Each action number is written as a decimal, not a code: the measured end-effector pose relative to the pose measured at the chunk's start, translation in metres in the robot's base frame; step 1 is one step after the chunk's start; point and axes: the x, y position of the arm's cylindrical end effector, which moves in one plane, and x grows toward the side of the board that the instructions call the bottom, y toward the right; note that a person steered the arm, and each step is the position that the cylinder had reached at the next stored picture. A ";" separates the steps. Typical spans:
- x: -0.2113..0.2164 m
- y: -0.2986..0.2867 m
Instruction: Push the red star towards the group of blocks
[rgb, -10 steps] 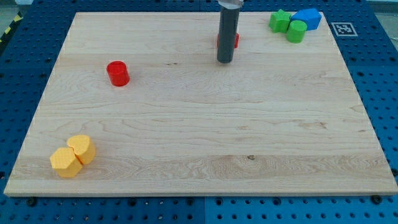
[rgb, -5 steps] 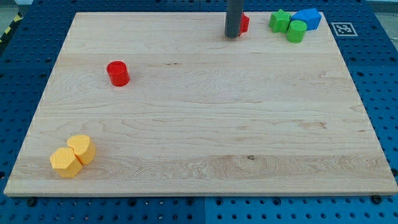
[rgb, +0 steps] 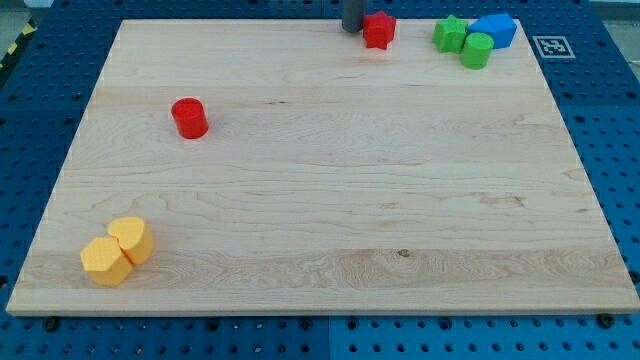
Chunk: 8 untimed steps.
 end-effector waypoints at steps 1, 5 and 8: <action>0.004 0.023; 0.022 0.030; 0.046 0.064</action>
